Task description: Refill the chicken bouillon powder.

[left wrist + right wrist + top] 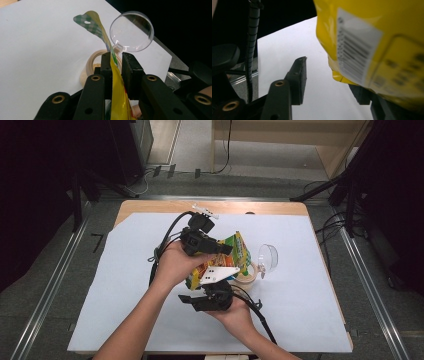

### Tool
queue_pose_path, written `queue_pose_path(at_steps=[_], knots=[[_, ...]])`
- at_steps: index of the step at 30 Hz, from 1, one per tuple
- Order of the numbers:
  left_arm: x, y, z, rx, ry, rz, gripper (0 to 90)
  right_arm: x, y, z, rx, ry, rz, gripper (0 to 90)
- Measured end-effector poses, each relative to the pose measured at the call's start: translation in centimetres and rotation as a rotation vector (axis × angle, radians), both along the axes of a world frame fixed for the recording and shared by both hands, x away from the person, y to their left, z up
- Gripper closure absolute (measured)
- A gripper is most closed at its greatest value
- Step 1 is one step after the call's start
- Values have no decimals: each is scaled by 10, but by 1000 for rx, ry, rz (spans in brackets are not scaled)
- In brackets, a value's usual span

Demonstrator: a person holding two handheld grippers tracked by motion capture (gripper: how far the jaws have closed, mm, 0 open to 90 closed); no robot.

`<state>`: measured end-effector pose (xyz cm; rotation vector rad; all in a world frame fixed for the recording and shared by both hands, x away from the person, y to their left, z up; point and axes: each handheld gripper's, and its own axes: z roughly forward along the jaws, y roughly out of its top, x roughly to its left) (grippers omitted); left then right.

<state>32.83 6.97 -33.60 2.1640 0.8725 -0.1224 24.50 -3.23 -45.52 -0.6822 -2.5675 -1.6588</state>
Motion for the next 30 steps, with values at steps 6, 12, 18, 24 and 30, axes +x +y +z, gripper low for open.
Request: queue_pose_path(at_steps=[6,12,18,24,30], knots=[[0,2,-5,5,2,-8,816,0,1,-6,-3,4,-2,504],[-2,5,-12,11,14,-8,817,0,2,-13,-23,0,2,490],[-2,12,-17,-16,44,-2,826,0,4,-19,-44,2,8,482],[-3,15,-21,-24,46,-4,826,-1,4,-24,-46,8,12,470],[-6,20,-26,-33,44,-2,825,-3,7,-28,-73,-2,23,459]])
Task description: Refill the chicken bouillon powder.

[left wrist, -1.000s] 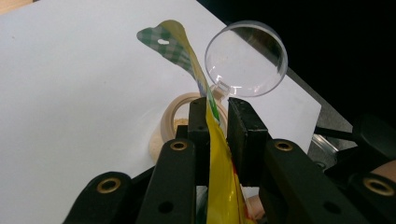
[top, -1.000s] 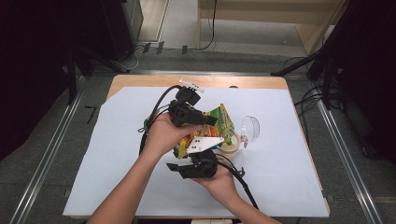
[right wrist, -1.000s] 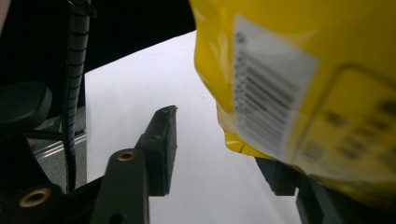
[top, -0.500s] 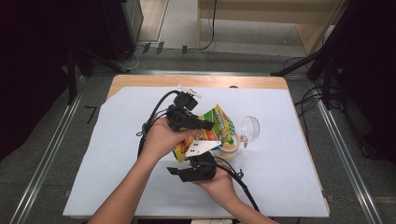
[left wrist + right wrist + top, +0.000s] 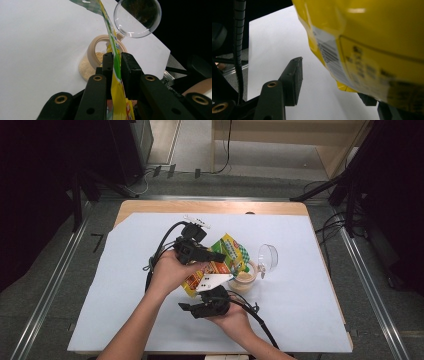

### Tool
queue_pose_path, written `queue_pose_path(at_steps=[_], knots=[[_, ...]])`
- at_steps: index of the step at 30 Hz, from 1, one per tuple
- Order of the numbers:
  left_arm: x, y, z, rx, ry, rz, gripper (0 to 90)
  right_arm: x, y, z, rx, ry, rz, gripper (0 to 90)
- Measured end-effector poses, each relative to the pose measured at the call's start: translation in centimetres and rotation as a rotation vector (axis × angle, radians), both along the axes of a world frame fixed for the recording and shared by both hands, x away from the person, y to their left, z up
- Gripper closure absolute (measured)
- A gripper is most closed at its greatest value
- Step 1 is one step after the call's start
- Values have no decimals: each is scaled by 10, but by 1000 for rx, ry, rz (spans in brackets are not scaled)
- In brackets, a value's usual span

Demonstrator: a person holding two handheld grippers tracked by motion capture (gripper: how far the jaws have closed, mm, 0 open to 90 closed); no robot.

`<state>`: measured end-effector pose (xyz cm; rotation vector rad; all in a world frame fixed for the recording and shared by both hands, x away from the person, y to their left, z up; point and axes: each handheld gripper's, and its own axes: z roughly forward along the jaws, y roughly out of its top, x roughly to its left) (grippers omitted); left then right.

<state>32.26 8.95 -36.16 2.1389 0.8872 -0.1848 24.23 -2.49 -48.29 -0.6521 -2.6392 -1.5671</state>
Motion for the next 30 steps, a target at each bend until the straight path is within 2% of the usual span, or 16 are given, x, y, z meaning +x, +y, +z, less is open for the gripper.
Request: queue_pose_path(at_steps=[2,6,13,19,27,30], knots=[[0,2,-1,-6,0,3,826,0,1,-1,2,-7,2,460],[0,4,-2,-14,8,-3,836,-1,2,-1,5,10,4,455],[-1,8,-3,-8,8,-18,881,-1,3,-5,-7,-5,16,445],[-2,15,-6,-22,15,-29,896,-3,5,-7,-18,-12,29,444],[-4,22,-4,-12,1,-44,899,-5,7,-10,-39,-28,39,439],[-5,27,-4,-47,10,-45,900,-5,7,-10,-53,-37,34,434]])
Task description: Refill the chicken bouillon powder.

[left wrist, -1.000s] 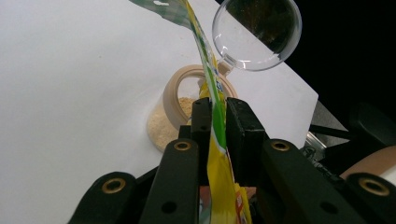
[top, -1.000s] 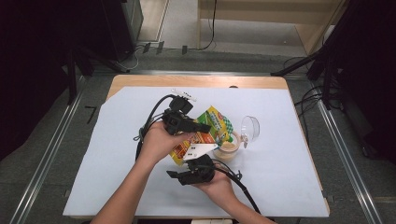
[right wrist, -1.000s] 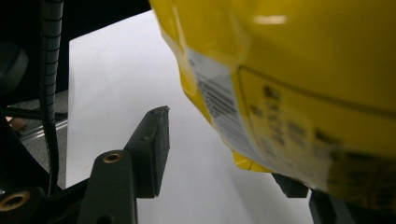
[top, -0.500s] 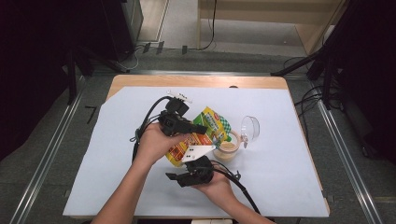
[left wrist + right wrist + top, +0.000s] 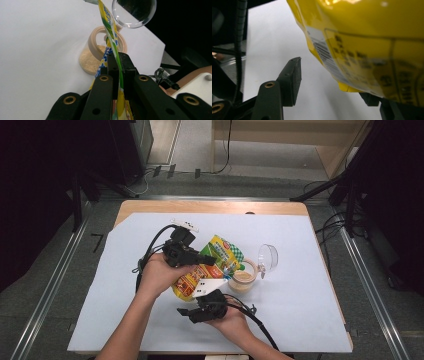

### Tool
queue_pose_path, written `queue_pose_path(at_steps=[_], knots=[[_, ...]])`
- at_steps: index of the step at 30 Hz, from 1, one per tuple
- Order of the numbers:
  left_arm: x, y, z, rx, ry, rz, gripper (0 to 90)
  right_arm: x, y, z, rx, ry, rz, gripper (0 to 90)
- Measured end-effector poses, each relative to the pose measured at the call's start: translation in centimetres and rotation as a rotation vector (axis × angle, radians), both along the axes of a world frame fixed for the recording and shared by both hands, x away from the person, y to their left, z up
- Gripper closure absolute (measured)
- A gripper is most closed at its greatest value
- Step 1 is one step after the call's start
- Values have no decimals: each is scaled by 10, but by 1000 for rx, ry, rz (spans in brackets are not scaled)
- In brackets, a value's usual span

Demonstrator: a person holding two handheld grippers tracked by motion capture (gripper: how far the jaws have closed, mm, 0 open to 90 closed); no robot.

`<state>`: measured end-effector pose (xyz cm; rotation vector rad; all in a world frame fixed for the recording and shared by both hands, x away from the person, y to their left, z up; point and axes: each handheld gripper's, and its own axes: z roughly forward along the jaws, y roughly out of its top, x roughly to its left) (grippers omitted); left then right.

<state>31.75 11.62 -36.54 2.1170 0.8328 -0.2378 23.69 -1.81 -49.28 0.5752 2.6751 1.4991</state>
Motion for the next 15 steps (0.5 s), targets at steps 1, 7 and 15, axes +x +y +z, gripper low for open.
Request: queue_pose_path(at_steps=[1,7,15], knots=[[0,1,0,-6,-1,0,900,0,0,0,-11,-21,-3,432],[-3,9,6,-33,-8,0,900,0,-3,0,9,-14,-12,421],[-6,25,11,-67,-37,4,900,2,-6,2,34,-9,-21,420]])
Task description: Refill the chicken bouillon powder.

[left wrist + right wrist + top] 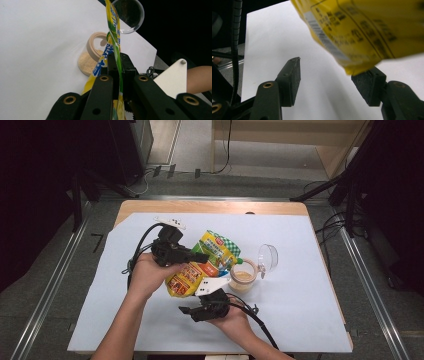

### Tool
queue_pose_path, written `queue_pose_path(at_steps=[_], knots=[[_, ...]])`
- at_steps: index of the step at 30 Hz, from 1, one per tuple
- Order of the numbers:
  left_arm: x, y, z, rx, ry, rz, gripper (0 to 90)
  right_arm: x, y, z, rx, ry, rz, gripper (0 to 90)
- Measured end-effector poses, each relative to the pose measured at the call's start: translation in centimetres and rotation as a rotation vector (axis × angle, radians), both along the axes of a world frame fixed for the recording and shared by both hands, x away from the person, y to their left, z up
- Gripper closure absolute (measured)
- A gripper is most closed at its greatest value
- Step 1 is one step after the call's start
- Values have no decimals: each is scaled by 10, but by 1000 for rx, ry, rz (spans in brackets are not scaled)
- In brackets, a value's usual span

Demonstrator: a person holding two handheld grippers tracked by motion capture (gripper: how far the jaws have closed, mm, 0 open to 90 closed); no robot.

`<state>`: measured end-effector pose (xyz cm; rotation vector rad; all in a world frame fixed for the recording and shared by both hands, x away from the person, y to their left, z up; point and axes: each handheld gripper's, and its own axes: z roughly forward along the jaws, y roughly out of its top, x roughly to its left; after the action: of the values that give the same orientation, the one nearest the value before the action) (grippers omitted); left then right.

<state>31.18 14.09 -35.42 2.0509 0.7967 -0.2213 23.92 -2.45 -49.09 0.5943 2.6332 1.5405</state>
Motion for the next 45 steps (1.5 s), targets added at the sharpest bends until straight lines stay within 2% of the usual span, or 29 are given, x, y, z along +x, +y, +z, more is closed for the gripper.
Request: queue_pose_path(at_steps=[6,14,17,21,28,32,37,45], knots=[[2,11,0,-20,-22,15,900,2,-6,3,18,6,-15,421],[8,27,0,-49,-38,73,900,3,-13,9,45,10,-31,426],[12,29,-2,-54,-41,98,900,2,-17,11,47,7,-37,430],[20,31,-7,-59,-50,131,898,1,-21,13,63,26,-25,441],[34,30,-18,-50,-56,174,898,-2,-29,14,53,43,-41,441],[42,31,-24,-63,-84,200,890,-3,-35,13,50,52,-56,439],[52,32,-33,-46,-78,217,892,-5,-44,12,57,76,-65,446],[58,33,-44,-8,-65,232,895,-6,-52,11,52,83,-87,445]])
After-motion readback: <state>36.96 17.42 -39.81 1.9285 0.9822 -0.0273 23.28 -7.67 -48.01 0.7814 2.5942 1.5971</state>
